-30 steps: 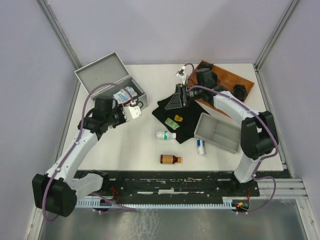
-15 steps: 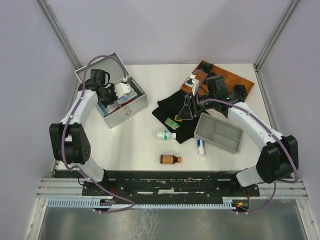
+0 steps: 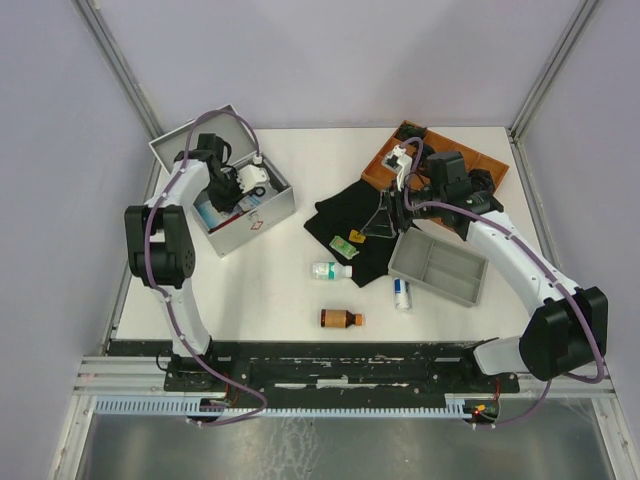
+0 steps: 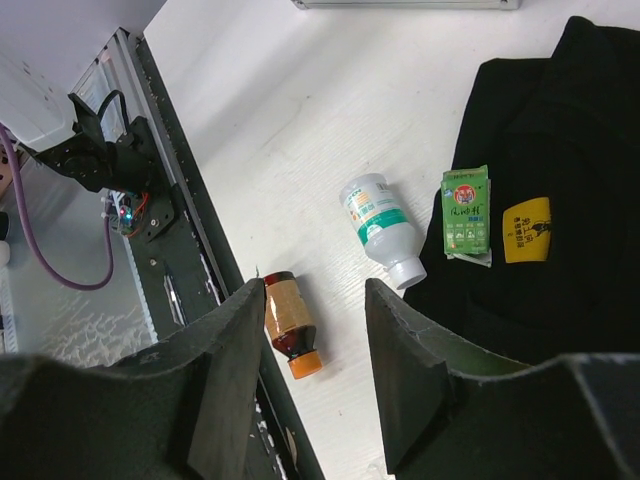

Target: Organize the medicine kit

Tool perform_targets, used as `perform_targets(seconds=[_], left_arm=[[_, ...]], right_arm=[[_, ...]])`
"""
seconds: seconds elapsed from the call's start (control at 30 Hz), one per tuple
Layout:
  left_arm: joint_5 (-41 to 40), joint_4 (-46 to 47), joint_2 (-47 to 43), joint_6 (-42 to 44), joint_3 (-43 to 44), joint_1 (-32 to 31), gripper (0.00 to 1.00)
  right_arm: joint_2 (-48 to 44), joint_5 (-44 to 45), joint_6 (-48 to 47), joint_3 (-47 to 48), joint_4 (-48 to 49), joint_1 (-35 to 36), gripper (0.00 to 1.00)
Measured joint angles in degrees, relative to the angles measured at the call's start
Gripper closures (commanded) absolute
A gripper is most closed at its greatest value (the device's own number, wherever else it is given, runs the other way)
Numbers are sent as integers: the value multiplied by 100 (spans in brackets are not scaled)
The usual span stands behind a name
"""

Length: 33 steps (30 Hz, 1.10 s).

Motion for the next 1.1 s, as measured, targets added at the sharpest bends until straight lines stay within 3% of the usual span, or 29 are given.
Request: perform_targets(seconds=[0.47, 0.83, 0.93, 1.1], left_arm=[[-369, 164, -236, -13, -205, 0, 49], [17, 964, -2361, -382, -1130, 0, 21], [393, 1266, -3038, -614, -1641, -33, 14], [1082, 1661, -3978, -1075, -2649, -319, 7]], right_arm=[[24, -2, 0, -2, 2, -39, 48], [24, 46, -46, -2, -11, -66, 43], [24, 236, -90, -2, -55, -70, 36], [-68, 782, -133, -2, -155, -149, 16]])
